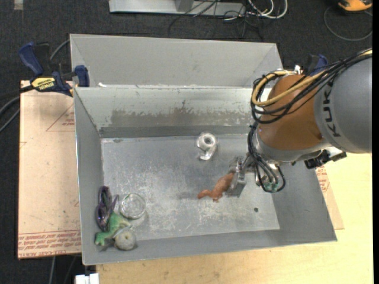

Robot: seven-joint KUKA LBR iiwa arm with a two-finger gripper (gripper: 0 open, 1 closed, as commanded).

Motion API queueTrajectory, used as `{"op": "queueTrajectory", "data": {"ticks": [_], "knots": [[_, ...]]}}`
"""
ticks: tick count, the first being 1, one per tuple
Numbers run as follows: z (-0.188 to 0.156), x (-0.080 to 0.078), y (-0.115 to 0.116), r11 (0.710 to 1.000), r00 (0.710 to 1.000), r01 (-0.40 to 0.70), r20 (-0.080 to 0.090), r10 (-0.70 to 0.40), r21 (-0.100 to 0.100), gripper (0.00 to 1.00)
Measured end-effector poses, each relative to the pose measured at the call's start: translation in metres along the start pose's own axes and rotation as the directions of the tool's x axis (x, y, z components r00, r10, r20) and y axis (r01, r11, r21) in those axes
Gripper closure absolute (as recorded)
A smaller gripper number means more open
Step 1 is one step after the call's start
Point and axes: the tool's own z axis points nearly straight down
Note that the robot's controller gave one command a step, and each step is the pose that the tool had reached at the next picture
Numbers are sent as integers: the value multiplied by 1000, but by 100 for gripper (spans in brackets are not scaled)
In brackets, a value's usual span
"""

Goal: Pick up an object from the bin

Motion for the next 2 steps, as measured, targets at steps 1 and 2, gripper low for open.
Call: {"op": "queueTrajectory", "data": {"ticks": [1, 2], "knots": [[-30, -9, -6, 997, 997, -79, 7, 79, -1, 100], [-93, -12, 3, 999, 999, -45, -1, 45, 0, 100]]}}
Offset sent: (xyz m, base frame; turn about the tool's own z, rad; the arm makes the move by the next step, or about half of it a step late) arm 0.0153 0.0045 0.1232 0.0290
